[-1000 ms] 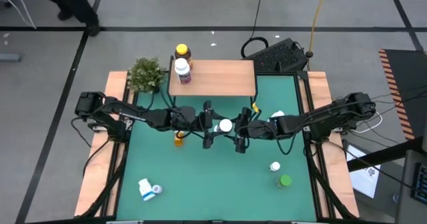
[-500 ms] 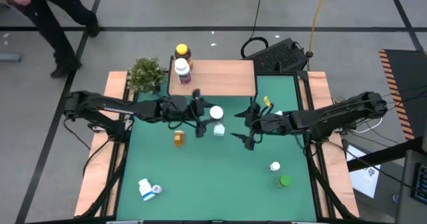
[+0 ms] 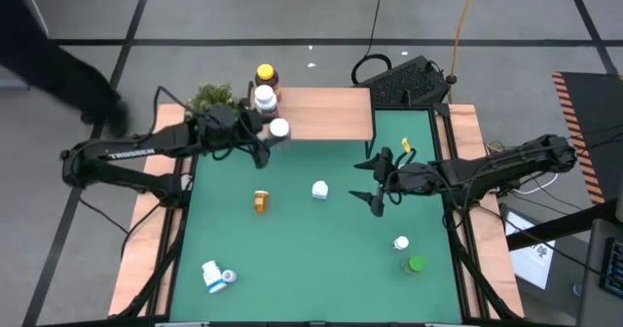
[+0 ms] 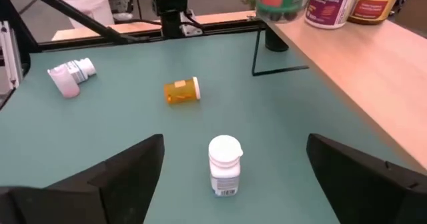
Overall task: Pick and place medicine bottles onto shelf by color
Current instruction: Put the green transparent pill bottle on the shelf
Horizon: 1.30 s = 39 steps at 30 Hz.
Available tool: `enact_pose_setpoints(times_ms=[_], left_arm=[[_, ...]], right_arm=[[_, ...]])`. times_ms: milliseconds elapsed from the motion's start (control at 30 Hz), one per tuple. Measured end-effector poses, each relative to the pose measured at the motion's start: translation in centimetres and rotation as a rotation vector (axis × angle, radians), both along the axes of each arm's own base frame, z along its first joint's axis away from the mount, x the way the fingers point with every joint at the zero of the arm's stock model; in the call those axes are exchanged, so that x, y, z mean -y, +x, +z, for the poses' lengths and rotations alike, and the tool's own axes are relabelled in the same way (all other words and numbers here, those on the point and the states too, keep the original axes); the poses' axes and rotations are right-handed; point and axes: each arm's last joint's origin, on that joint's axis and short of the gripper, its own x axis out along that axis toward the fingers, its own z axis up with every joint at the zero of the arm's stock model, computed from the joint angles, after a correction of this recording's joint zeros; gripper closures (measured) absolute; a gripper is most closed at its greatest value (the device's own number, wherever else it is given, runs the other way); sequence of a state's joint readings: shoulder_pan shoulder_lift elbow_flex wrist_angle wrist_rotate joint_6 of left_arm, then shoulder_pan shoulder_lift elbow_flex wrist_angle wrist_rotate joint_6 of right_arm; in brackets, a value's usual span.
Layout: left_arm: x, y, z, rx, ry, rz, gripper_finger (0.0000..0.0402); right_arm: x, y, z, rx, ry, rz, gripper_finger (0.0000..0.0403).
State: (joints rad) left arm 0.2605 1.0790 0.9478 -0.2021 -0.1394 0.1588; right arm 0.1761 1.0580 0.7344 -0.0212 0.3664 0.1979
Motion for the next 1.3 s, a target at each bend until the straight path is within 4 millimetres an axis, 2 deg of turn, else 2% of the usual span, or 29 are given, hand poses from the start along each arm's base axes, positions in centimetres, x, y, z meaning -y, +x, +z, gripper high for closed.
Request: enact_pose_setpoints(times_ms=[233,467,633,900,1300], left_arm=[[-2.1,-1.0,-0.7,-0.072,-0.027,0.098,0.0159],[-3.3,-1.7,-1.0,-0.099,-0.048,0.159,0.0167],[-3.8,-1.7,-1.6,-0.118,-0.057,0.181,0.0154],[-4.5,-1.9,-2.5,-0.096,-0.052,0.207,0.0158],[-4.6,-2.0,-2.9,-0.107,-0.030,0.202,0.0122]], right_arm=[[0.0,0.0,-0.1,-0.005,-0.001,-0.001,0.0040],[0.0,0.0,-0.1,-0.006,-0.002,-0.001,0.0040],[0.0,0.0,-0.1,-0.006,-0.002,-0.001,0.0040],[0.0,0.0,-0.1,-0.006,-0.005,-0.001,0.0040],[0.0,0.0,-0.1,-0.005,-0.004,-0.001,0.0040]])
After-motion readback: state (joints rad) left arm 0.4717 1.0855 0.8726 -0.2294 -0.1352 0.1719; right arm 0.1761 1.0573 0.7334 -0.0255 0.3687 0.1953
